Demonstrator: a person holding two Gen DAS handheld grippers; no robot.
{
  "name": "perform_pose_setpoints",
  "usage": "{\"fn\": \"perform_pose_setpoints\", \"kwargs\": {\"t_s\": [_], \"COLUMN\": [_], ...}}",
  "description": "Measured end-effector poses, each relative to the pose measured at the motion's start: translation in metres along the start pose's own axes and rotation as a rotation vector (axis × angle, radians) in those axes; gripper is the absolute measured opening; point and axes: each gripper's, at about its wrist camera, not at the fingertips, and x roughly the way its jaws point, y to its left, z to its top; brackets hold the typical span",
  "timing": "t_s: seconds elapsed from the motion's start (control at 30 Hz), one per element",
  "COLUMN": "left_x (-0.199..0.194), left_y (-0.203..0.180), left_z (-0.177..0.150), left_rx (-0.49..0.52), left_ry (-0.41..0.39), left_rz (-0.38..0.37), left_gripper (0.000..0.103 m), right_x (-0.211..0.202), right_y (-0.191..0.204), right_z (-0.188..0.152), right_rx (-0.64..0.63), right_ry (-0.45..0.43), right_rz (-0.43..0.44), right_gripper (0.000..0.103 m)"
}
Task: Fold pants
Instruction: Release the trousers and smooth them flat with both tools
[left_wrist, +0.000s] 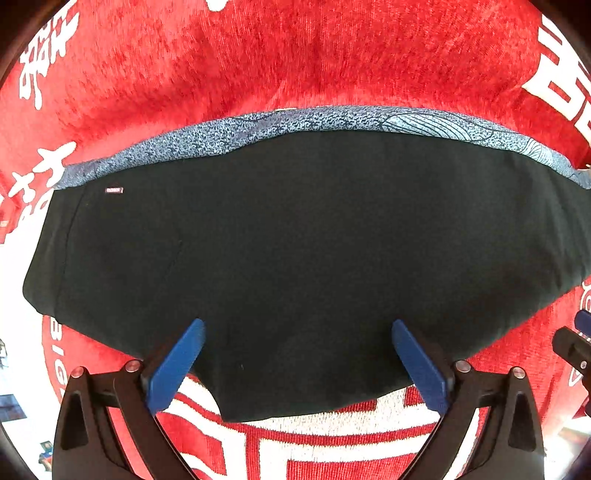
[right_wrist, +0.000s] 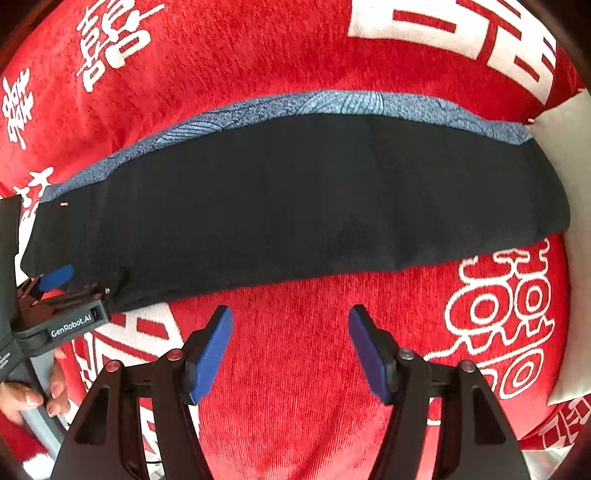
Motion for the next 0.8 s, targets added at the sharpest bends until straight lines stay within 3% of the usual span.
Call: {"fn": "perform_pose_setpoints", "kwargs": {"t_s": [0.23,0.63,0.8], "left_x": [0.000,-0.016,-0.029], "left_y": [0.003,-0.019,-0.040], "left_z": [0.002,0.004,0.008], "left_rx": [-0.034,0.020,0.060], "left_ry": [0.015,0.017,0.008], "left_rz": [0.013,0.122,0.097], "left_gripper": [0.102,0.102,0.102], "right_x": [-0.006,-0.013,-0.015], "right_y": [-0.016,-0.052,-0.064], "right_z": [-0.007,-0.015,-0.014], "right_rx": [0.007,0.045,0.067], "right_ry": [0.010,0.013,0.006], "right_rz": [0.016,0.044,0.049], "right_gripper": [0.069,0.070,0.070]}}
